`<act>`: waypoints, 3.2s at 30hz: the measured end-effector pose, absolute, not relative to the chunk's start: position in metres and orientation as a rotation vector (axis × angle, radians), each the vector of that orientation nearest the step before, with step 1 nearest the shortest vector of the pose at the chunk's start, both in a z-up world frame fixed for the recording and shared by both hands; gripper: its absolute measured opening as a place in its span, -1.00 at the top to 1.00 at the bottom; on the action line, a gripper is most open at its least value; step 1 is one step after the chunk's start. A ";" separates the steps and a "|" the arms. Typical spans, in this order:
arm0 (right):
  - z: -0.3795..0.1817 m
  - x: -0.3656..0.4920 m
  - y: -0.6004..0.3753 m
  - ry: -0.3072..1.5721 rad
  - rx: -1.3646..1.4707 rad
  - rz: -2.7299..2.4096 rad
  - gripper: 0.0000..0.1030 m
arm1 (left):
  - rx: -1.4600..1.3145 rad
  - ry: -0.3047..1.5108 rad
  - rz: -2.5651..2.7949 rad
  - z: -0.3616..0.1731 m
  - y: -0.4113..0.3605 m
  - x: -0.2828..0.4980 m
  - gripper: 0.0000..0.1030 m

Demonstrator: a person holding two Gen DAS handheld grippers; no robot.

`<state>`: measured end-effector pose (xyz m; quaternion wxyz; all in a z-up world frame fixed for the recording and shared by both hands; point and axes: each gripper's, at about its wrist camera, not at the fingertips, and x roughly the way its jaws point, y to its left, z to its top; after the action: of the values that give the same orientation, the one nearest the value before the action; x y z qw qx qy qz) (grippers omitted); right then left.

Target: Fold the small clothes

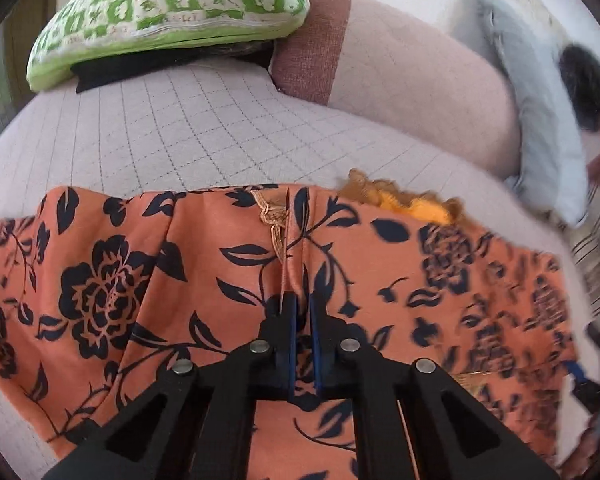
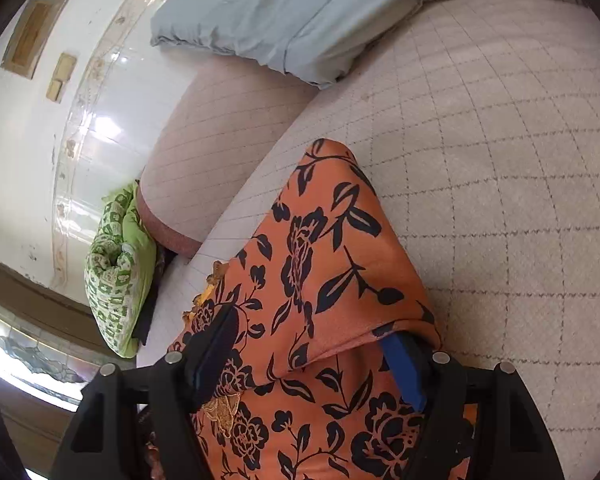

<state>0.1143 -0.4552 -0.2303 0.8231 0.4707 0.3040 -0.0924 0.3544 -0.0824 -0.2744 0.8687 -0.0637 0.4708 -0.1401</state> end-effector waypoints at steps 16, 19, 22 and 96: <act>-0.248 0.113 -0.460 0.611 1.162 -0.161 -0.43 | -0.203 1.010 -0.322 -0.271 -0.068 0.361 0.82; -0.254 0.117 -0.457 0.632 1.165 -0.156 -0.43 | -0.281 1.057 -0.356 -0.281 -0.065 0.367 0.13; -0.260 0.121 -0.453 0.658 1.156 -0.159 -0.43 | -0.292 1.056 -0.369 -0.286 -0.069 0.367 -0.09; -0.221 0.143 -0.408 0.658 1.148 0.242 -0.43 | -0.239 1.129 -0.080 -0.266 0.009 0.351 0.85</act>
<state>0.1431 -0.4076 -0.2207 0.7823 0.5316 0.3050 0.1119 0.3508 0.0087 -0.2659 0.8373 -0.1130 0.5335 -0.0378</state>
